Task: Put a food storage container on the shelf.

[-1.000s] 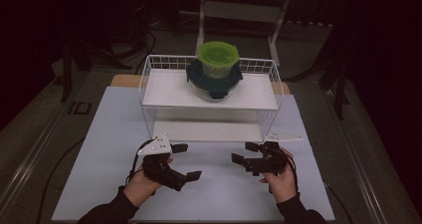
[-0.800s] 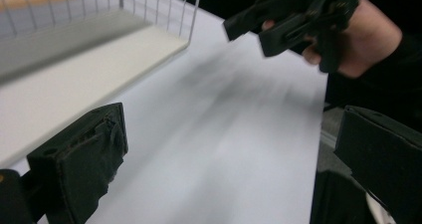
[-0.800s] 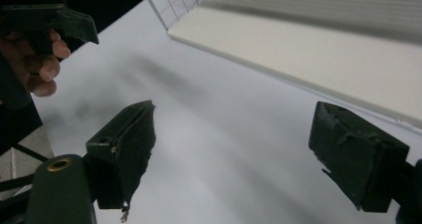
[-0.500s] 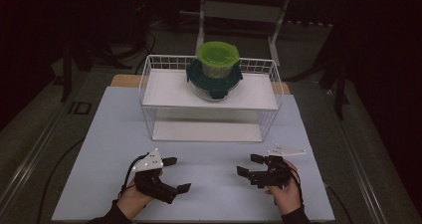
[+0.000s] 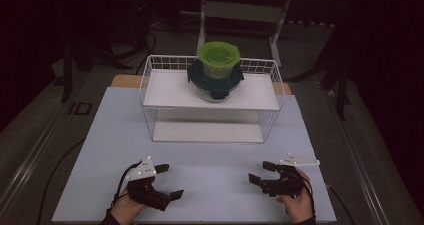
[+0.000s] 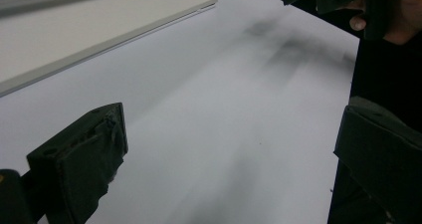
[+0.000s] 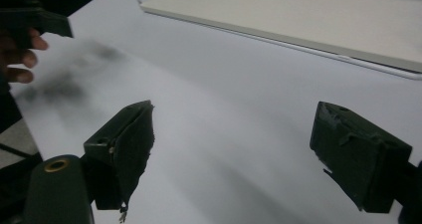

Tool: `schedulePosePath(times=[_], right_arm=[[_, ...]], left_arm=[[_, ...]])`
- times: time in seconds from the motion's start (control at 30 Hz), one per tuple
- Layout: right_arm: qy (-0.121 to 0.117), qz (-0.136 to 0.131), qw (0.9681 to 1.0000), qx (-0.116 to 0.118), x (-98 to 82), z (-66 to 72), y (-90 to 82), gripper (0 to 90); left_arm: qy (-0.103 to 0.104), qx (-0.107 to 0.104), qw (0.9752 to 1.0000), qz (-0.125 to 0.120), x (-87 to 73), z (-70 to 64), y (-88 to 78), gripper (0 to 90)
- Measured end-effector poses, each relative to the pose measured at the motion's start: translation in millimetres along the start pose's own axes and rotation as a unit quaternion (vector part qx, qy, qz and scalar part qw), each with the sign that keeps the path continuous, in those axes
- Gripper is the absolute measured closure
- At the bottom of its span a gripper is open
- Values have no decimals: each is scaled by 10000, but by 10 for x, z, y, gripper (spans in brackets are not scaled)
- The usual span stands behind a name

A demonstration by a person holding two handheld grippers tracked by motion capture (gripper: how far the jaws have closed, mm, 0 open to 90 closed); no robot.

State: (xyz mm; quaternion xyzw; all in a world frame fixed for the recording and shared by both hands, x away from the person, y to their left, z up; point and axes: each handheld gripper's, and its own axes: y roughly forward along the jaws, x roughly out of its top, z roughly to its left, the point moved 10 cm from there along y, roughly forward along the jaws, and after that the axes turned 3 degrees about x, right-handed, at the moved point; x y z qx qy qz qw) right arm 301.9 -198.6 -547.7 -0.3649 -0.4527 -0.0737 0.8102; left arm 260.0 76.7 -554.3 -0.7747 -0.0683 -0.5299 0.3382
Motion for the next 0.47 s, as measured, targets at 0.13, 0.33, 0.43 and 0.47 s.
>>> schedulePosePath(times=[0.13, 0.33, 0.43, 0.47], right_arm=[[42, -30, 9999, -101, -36, -69, -30, 168], [55, -22, 9998, -179, -52, -126, -15, 169], [64, 6, 9998, -175, -65, -135, -1, 169], [69, 11, 9998, -174, -68, -136, 1, 169]], left_arm=[[38, 61, 10000, -21, -11, 25, -24, 0], [47, 161, 9999, -32, -29, 68, -10, 0], [60, 121, 9999, -32, -29, 50, 8, 0], [67, 125, 9999, -27, -29, 48, 12, 0]])
